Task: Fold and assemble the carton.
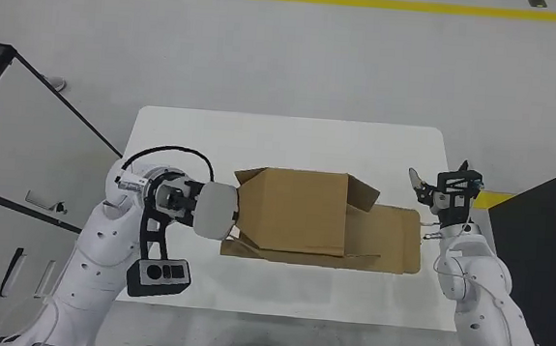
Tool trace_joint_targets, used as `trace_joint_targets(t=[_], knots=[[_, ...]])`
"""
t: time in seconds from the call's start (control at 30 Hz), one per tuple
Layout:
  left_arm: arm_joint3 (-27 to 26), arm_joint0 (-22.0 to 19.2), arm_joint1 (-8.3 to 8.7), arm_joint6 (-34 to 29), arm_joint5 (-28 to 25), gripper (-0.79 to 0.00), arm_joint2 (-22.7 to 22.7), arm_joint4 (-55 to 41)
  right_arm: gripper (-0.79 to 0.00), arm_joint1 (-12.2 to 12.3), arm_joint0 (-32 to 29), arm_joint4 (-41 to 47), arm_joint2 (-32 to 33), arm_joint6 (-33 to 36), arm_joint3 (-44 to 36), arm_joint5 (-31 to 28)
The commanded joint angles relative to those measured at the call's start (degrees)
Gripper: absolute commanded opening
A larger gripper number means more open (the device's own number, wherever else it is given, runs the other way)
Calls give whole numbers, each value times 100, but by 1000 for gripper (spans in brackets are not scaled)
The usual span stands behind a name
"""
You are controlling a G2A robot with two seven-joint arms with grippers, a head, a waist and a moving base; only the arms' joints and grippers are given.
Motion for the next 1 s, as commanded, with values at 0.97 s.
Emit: trace_joint_targets(t=[0.97], knots=[[881, 157, 36, -58, 205, -785, 116, 665, 0, 0, 0, 0, 0, 0, 0, 0]])
